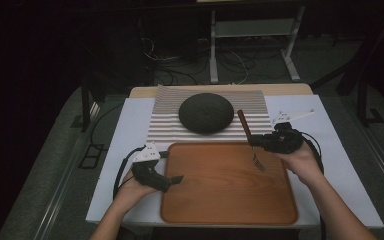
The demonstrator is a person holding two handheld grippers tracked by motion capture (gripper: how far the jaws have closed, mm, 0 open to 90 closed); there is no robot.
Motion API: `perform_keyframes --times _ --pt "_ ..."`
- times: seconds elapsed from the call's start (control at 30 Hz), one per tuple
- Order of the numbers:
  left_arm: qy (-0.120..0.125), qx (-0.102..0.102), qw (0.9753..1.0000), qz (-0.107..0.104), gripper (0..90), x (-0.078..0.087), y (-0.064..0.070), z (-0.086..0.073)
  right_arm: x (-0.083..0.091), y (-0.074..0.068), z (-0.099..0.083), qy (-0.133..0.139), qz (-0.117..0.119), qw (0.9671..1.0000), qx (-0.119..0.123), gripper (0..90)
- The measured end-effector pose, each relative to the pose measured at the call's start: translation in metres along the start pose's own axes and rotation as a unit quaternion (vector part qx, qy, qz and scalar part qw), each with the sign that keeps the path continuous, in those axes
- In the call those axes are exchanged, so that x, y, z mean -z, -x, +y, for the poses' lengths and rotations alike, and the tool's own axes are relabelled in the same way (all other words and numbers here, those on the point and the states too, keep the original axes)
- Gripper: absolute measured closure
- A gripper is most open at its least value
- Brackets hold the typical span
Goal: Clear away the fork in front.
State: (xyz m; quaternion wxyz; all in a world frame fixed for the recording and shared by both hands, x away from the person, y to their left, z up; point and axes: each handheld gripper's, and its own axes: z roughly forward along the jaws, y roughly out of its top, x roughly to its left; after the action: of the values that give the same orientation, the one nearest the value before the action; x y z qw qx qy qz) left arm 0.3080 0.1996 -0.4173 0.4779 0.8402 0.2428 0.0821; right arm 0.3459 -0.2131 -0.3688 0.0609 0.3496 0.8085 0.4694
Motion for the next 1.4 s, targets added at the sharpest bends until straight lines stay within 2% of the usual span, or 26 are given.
perform_keyframes --times 0.13,0.3,0.43,0.5,0.53,0.57,0.7,0.73,0.8,0.87,0.9,1.0,1.1,1.23,1.4 --pt "0.002 -0.002 1.0000 -0.006 0.0 0.000 0.000 0.000 0.003 -0.004 -0.006 0.003 0.004 1.0000 0.000 77.4" --pt "0.001 -0.002 1.0000 -0.010 0.0 -0.001 0.000 0.001 0.003 -0.011 -0.022 0.008 0.009 0.9999 -0.003 77.4" --pt "0.004 -0.003 1.0000 -0.005 0.0 -0.001 0.002 0.005 0.002 -0.014 -0.026 0.012 0.013 0.9998 -0.003 77.4" --pt "0.006 -0.006 1.0000 -0.004 0.0 -0.004 0.002 0.011 0.000 -0.016 -0.026 0.014 0.019 0.9997 -0.004 77.4" --pt "0.005 -0.011 0.9999 -0.004 0.0 -0.006 0.002 0.016 -0.002 -0.018 -0.026 0.014 0.015 0.9997 0.008 77.4" --pt "0.004 -0.013 0.9999 -0.005 0.0 -0.008 0.002 0.020 -0.002 -0.018 -0.026 0.014 0.015 0.9997 0.008 77.4" --pt "0.000 -0.033 0.9991 -0.024 0.0 -0.023 0.004 0.041 -0.006 -0.022 -0.027 0.008 0.017 0.9997 0.015 77.4" --pt "0.000 -0.033 0.9991 -0.024 0.0 -0.023 0.004 0.041 -0.007 -0.023 -0.027 0.008 0.017 0.9997 0.017 77.3" --pt "0.010 -0.032 0.9984 -0.046 0.0 -0.034 0.006 0.054 -0.007 -0.024 -0.026 0.009 0.017 0.9997 0.018 77.4" --pt "0.018 -0.032 0.9976 -0.058 0.0 -0.040 0.008 0.061 -0.008 -0.024 -0.026 0.009 0.018 0.9996 0.018 77.3" --pt "0.018 -0.032 0.9976 -0.058 0.0 -0.040 0.008 0.061 -0.008 -0.024 -0.026 0.009 0.018 0.9996 0.018 77.3" --pt "0.017 -0.043 0.9965 -0.070 0.0 -0.049 0.012 0.075 -0.008 -0.024 -0.027 0.011 0.015 0.9996 0.019 77.3" --pt "0.021 -0.044 0.9959 -0.076 0.0 -0.053 0.014 0.081 -0.008 -0.023 -0.027 0.011 0.015 0.9996 0.019 77.3" --pt "0.034 -0.043 0.9949 -0.085 1.1 -0.060 0.018 0.094 -0.008 -0.024 -0.027 0.015 0.014 0.9996 0.020 77.3" --pt "0.046 -0.037 0.9944 -0.087 5.9 -0.065 0.021 0.102 -0.008 -0.025 -0.027 0.022 0.012 0.9995 0.021 77.3"
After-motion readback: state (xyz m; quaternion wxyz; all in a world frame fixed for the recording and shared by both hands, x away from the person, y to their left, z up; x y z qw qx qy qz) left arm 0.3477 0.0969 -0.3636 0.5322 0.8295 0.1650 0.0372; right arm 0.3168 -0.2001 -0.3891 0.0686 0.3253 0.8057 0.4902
